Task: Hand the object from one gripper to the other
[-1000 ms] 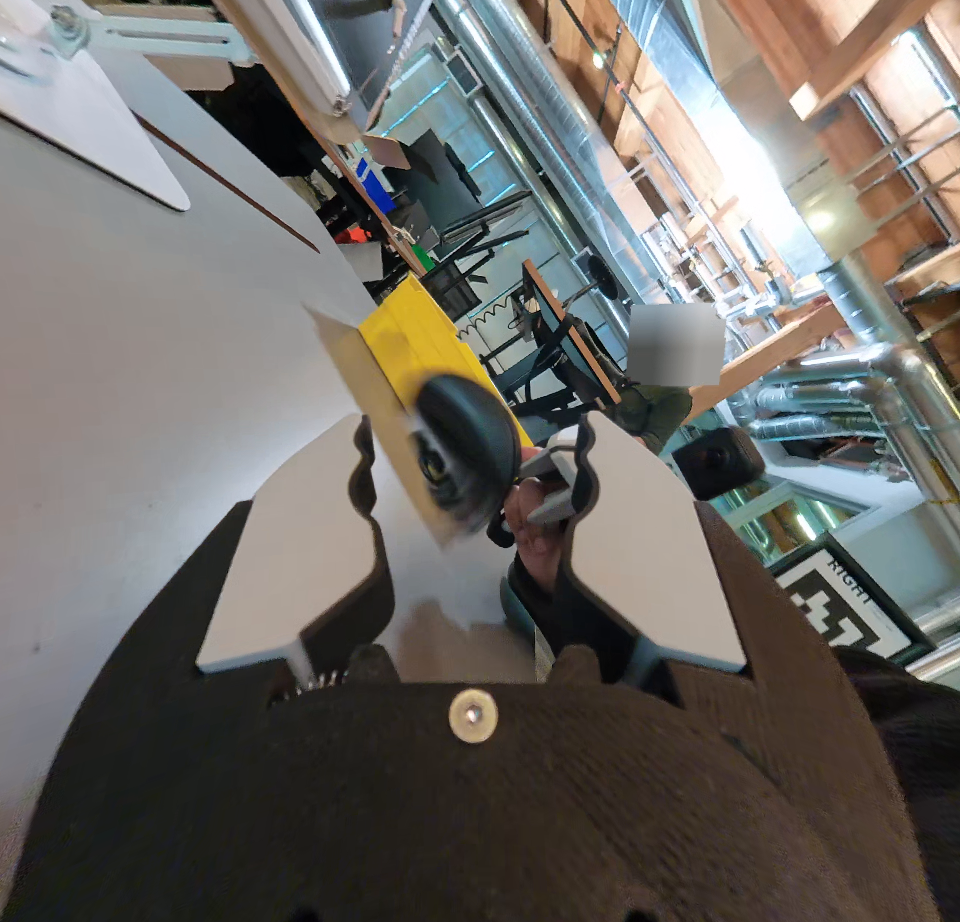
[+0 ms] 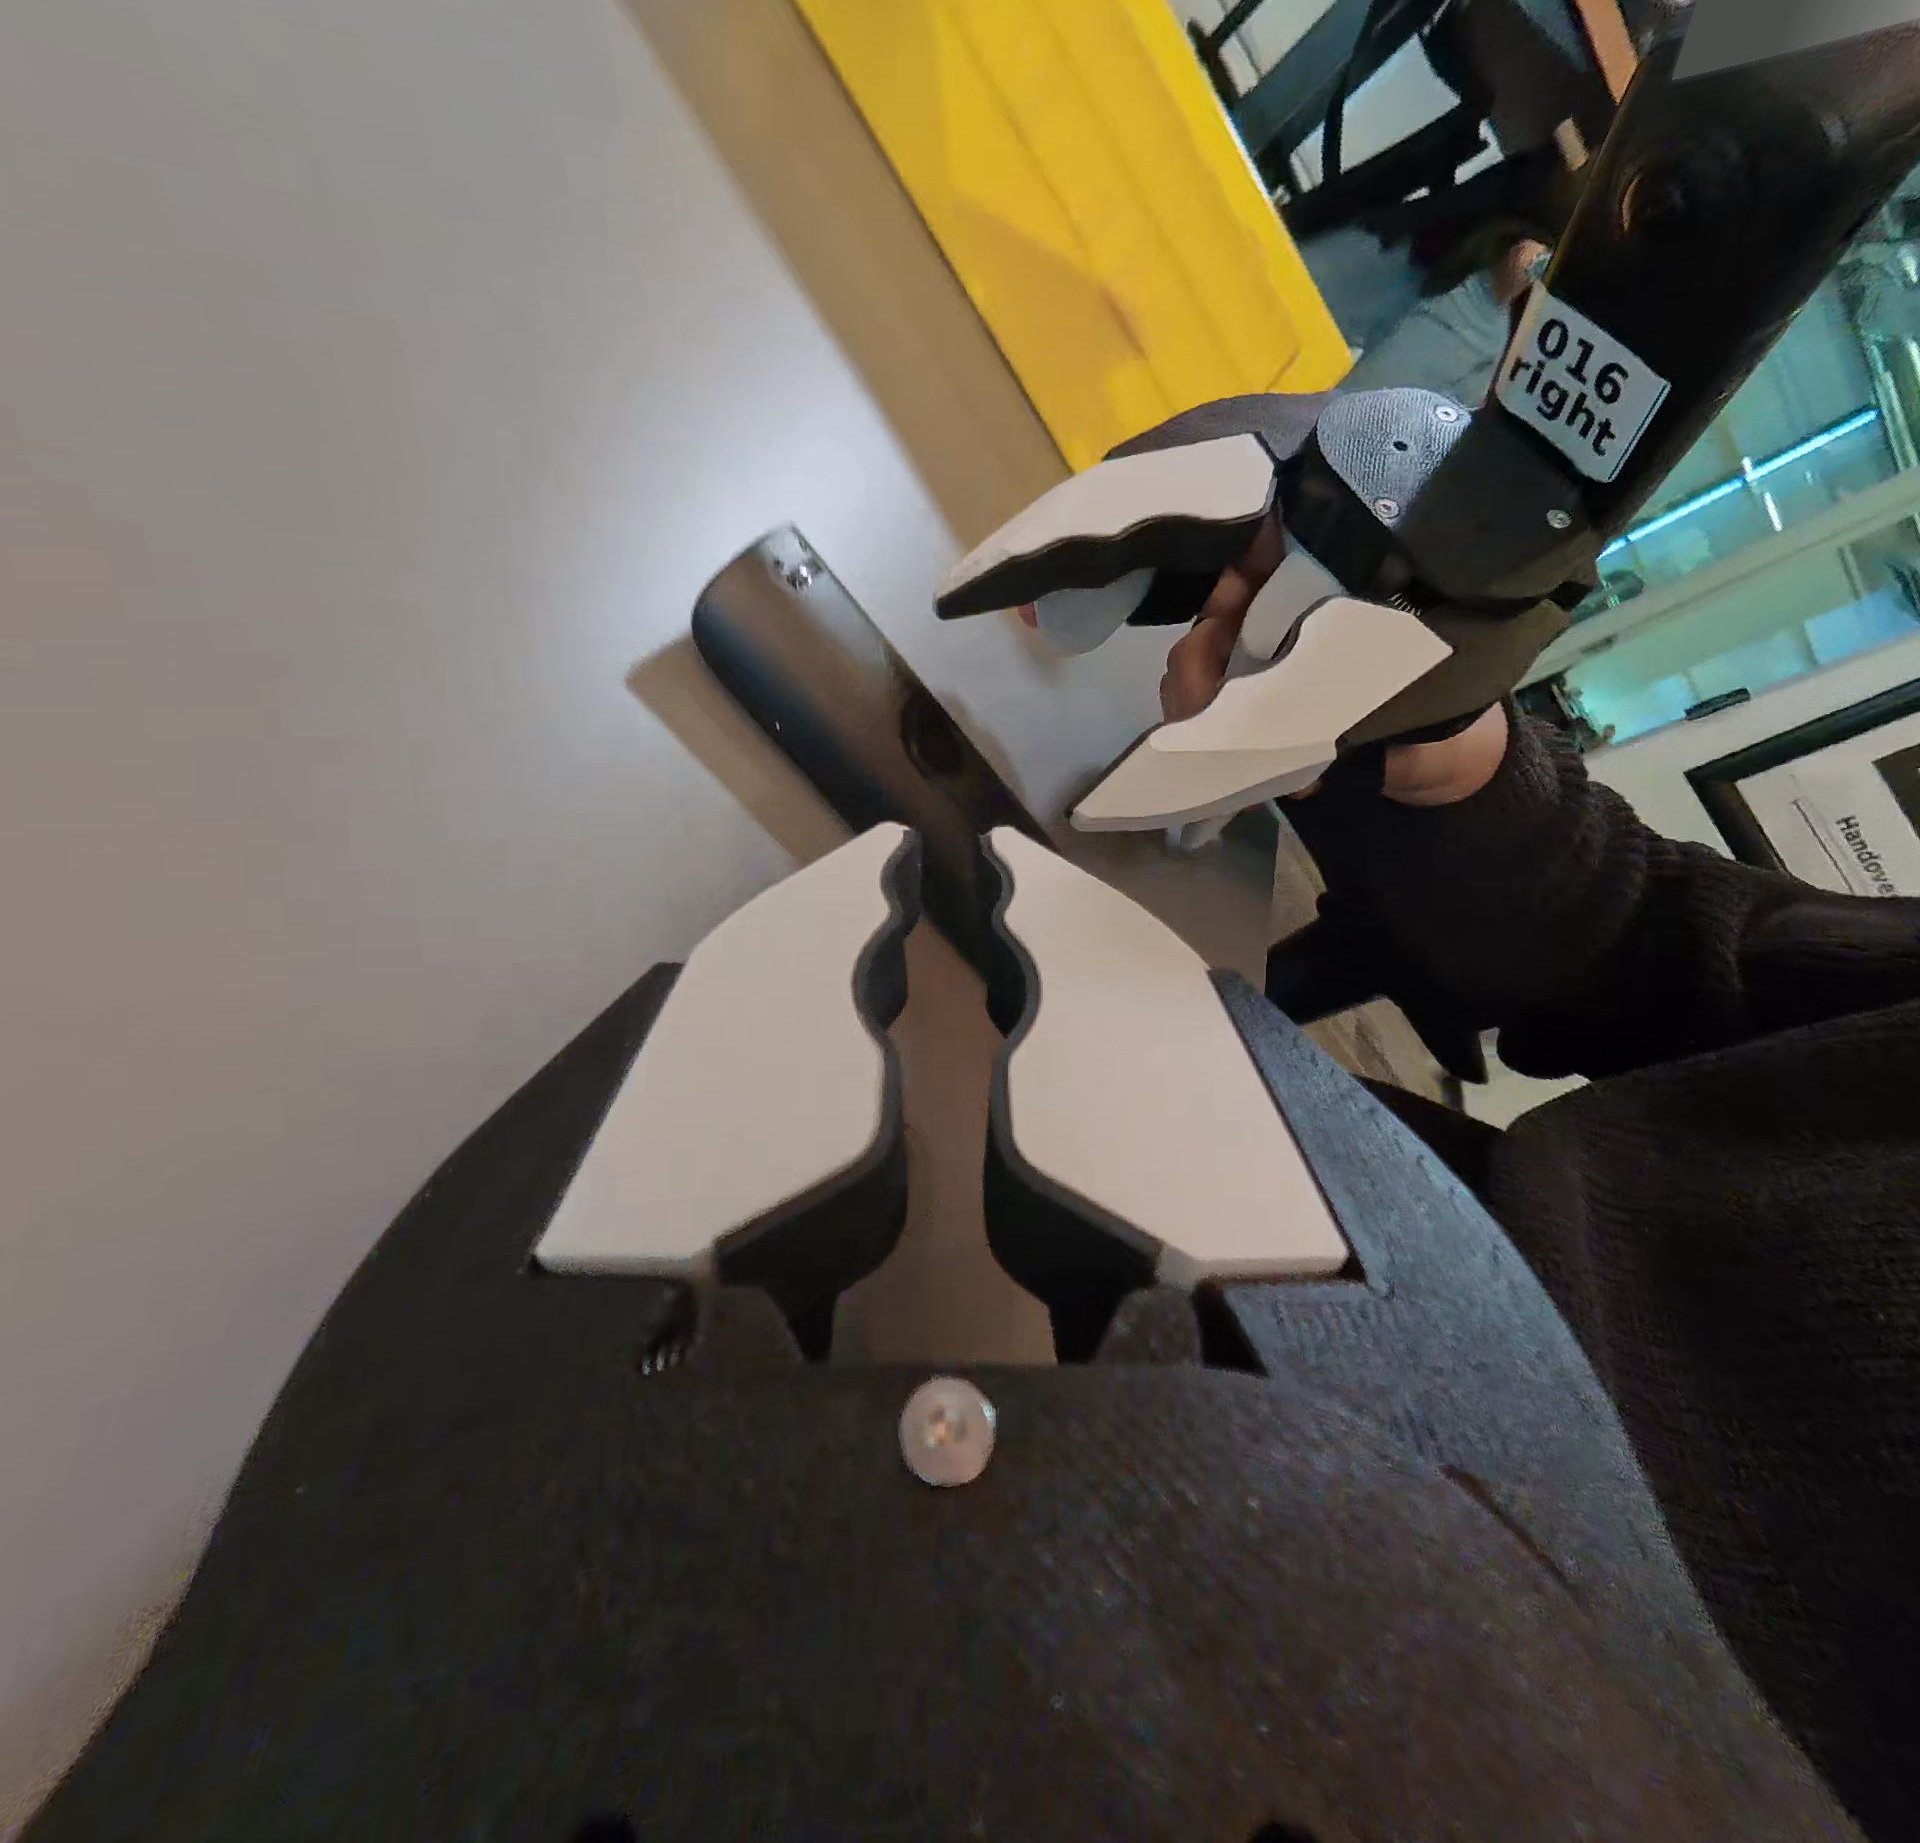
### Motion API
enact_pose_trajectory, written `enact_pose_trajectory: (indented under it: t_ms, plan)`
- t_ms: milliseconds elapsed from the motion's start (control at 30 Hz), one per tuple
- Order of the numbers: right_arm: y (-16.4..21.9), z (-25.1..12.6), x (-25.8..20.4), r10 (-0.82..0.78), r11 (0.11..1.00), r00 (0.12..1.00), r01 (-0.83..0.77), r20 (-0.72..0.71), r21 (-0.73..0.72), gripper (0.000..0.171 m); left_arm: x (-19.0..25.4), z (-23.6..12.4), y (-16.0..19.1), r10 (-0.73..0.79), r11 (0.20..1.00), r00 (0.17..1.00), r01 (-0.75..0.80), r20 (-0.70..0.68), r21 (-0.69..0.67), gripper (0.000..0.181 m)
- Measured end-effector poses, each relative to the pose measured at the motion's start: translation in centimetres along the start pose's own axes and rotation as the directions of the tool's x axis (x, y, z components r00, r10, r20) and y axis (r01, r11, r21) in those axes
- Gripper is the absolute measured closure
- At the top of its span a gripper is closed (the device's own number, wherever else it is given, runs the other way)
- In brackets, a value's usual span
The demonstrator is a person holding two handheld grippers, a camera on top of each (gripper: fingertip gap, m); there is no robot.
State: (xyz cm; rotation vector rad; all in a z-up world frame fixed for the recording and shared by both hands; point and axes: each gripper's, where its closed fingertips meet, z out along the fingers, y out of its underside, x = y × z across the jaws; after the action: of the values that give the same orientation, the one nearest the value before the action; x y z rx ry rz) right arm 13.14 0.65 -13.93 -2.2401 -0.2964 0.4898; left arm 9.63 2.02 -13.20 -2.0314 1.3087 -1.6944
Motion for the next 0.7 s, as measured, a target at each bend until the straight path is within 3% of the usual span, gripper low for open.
enact_pose_trajectory:
  t_ms: [200,467,700]
  plan:
    - [2.5,-0.1,-1.0,0.136,0.99,0.99,-0.134,0.04,-0.051,0.106,0.9,0.7,1.2,0.011,0.998,1.0,-0.012,-0.024,-0.054,0.172]
    - [2.0,0.7,-2.4,0.127,0.991,0.988,-0.123,0.084,-0.048,0.102,1.4,1.3,2.1,0.002,0.994,0.999,-0.007,-0.042,-0.112,0.173]
    - [0.5,0.7,-4.4,0.304,0.948,0.907,-0.317,0.293,-0.001,0.11,1.4,1.3,2.4,-0.042,0.99,0.997,0.033,-0.062,-0.135,0.178]
